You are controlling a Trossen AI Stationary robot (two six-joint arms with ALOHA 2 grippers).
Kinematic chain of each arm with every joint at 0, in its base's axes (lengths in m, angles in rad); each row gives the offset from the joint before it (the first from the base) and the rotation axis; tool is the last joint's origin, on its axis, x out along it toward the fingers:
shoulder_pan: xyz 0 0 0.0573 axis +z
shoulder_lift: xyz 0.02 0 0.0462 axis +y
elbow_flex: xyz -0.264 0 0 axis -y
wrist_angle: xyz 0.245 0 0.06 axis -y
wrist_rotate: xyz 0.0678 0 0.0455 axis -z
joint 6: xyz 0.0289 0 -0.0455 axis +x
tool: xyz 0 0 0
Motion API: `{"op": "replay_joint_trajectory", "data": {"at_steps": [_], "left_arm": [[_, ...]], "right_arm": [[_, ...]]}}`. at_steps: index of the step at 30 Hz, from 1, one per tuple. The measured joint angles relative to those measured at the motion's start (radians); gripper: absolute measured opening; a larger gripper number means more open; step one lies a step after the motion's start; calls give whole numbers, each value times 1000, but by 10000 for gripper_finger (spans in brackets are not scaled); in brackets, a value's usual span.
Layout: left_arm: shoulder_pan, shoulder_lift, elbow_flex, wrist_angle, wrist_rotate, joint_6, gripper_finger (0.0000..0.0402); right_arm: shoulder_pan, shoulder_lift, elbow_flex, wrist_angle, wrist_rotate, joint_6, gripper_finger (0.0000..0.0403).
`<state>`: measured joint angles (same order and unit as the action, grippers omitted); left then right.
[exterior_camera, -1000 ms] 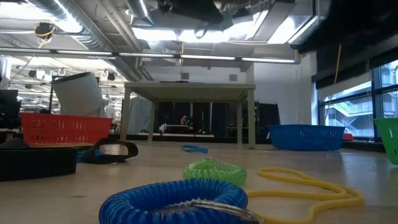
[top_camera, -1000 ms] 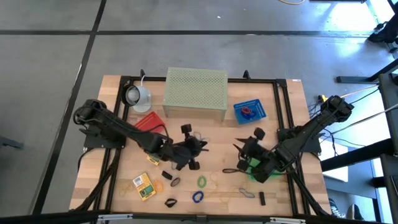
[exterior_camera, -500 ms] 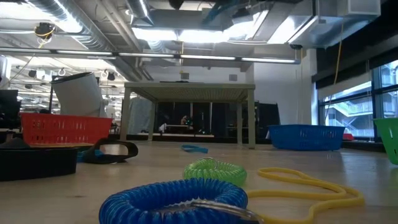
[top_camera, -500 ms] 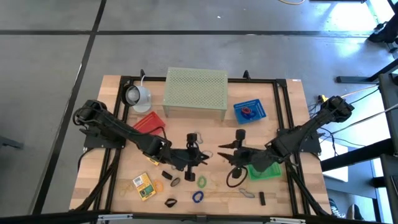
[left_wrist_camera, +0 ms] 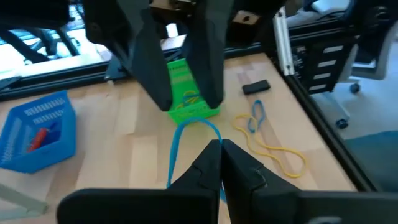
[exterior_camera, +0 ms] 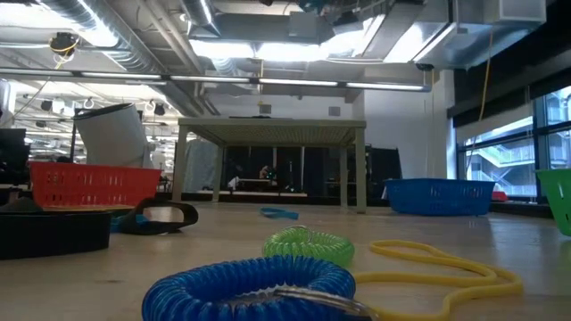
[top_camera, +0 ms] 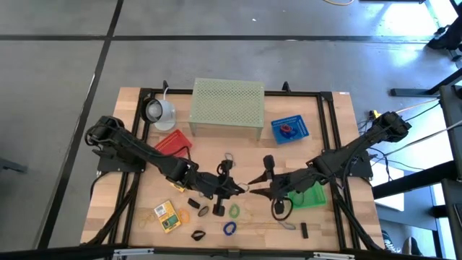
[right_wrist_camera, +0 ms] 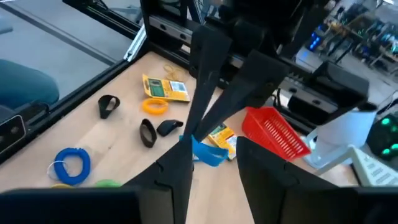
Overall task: Pick & Place Office Desk Supplies
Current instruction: Put the blue rubber band into the green bin
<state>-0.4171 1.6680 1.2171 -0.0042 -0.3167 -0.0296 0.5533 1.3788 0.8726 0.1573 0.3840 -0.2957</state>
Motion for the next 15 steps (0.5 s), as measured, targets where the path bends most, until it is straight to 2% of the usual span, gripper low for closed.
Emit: {"op": "replay_joint_trajectory", "data": {"at_steps": [9, 15], "left_arm": [[0, 0, 0, 38, -1, -9, 3], [-1, 0, -1, 61, 31, -9, 3]], "right_arm": [[0, 0, 0, 0, -136, -76, 126], [0, 0, 0, 0, -141, -129, 126]]}}
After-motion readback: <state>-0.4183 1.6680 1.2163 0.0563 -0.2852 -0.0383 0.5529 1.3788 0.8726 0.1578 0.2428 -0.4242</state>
